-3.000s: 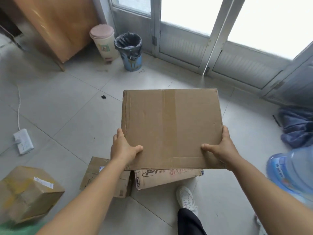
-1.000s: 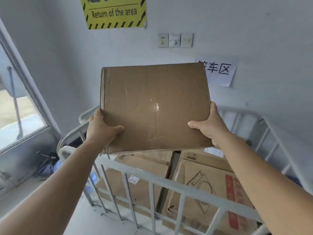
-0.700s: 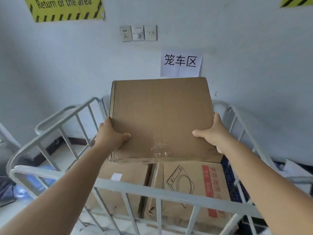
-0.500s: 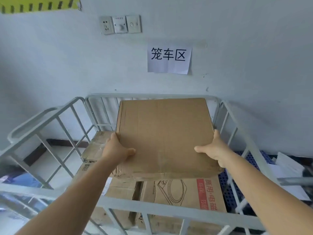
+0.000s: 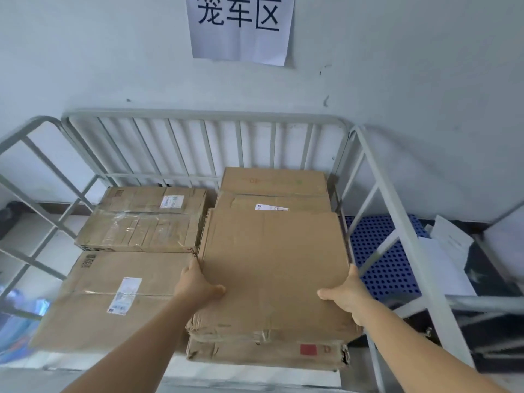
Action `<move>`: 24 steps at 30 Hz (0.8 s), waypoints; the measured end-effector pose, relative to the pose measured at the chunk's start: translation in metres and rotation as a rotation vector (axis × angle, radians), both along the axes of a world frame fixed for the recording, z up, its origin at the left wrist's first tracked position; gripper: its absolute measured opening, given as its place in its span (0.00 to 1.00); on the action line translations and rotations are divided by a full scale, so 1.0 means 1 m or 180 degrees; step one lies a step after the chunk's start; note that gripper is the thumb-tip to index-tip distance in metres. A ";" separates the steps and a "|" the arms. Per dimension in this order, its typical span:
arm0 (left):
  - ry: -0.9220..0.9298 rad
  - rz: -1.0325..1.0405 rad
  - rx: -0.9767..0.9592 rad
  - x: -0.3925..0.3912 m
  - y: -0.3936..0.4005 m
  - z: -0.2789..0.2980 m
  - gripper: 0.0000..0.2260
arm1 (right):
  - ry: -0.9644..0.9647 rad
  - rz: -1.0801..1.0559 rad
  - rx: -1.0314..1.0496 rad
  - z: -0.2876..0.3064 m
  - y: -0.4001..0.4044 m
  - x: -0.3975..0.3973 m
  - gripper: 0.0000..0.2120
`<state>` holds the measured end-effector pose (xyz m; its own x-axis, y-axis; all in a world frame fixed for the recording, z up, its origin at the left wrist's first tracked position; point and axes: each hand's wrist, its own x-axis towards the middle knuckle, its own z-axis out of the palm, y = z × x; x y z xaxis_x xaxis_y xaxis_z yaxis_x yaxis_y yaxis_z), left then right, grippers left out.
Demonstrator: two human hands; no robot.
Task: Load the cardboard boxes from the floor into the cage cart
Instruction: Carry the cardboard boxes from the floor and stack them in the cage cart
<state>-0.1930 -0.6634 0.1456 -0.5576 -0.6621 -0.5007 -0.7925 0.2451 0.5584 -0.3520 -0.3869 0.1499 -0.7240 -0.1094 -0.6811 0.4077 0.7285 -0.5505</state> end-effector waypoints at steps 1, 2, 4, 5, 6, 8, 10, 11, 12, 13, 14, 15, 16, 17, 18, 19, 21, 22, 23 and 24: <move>-0.0029 -0.0018 0.0000 -0.003 0.000 -0.006 0.36 | -0.0017 -0.0022 0.0042 -0.006 0.000 -0.001 0.56; -0.0073 -0.0049 -0.0015 -0.006 -0.001 -0.012 0.35 | -0.0026 -0.0045 0.0081 -0.011 0.000 -0.002 0.56; -0.0150 -0.0103 -0.0042 -0.011 -0.003 -0.021 0.35 | -0.0033 -0.0093 0.0113 -0.020 -0.001 -0.004 0.56; -0.0159 -0.0126 -0.0051 -0.014 -0.003 -0.025 0.35 | -0.0025 -0.0119 0.0112 -0.024 -0.002 -0.005 0.55; -0.0165 -0.0136 -0.0049 -0.016 -0.003 -0.029 0.35 | -0.0015 -0.0144 0.0117 -0.027 -0.002 -0.006 0.55; -0.0172 -0.0148 -0.0074 -0.022 -0.003 -0.036 0.35 | 0.0007 -0.0177 0.0147 -0.034 -0.002 -0.007 0.56; -0.0175 -0.0150 -0.0078 -0.027 -0.003 -0.043 0.36 | -0.0004 -0.0226 0.0153 -0.040 -0.001 -0.008 0.56; -0.0187 -0.0169 -0.0088 -0.028 -0.002 -0.046 0.36 | -0.0017 -0.0242 0.0150 -0.043 -0.001 -0.008 0.55; -0.0213 -0.0194 -0.0102 -0.030 -0.001 -0.048 0.36 | -0.0028 -0.0245 0.0156 -0.046 0.000 -0.009 0.55; -0.0229 -0.0205 -0.0104 -0.030 0.000 -0.051 0.36 | -0.0038 -0.0245 0.0168 -0.049 0.001 -0.009 0.55; -0.0240 -0.0198 -0.0086 -0.030 0.001 -0.054 0.35 | -0.0045 -0.0245 0.0175 -0.051 0.002 -0.010 0.55; -0.0243 -0.0185 -0.0075 -0.030 0.002 -0.056 0.33 | -0.0046 -0.0244 0.0171 -0.053 0.002 -0.010 0.54; -0.0275 -0.0180 -0.0076 -0.029 0.004 -0.058 0.32 | -0.0044 -0.0235 0.0172 -0.054 0.002 -0.011 0.54; -0.0292 -0.0177 -0.0091 -0.028 0.004 -0.060 0.32 | -0.0046 -0.0224 0.0178 -0.056 0.002 -0.012 0.54; -0.0308 -0.0172 -0.0097 -0.028 0.005 -0.061 0.32 | -0.0050 -0.0211 0.0192 -0.057 0.002 -0.013 0.54; -0.0295 -0.0155 -0.0097 -0.028 0.005 -0.063 0.33 | -0.0056 -0.0185 0.0213 -0.058 0.001 -0.015 0.55; -0.0298 -0.0123 -0.0091 -0.030 0.005 -0.065 0.35 | -0.0075 -0.0117 0.0278 -0.059 -0.002 -0.020 0.55; -0.0313 -0.0116 -0.0091 -0.031 0.005 -0.065 0.35 | -0.0084 -0.0089 0.0312 -0.059 -0.003 -0.022 0.55; -0.0316 -0.0121 -0.0092 -0.032 0.005 -0.066 0.35 | -0.0098 -0.0057 0.0349 -0.058 -0.004 -0.024 0.55; -0.0349 -0.0140 -0.0100 -0.033 0.005 -0.066 0.34 | -0.0110 -0.0015 0.0393 -0.058 -0.005 -0.026 0.55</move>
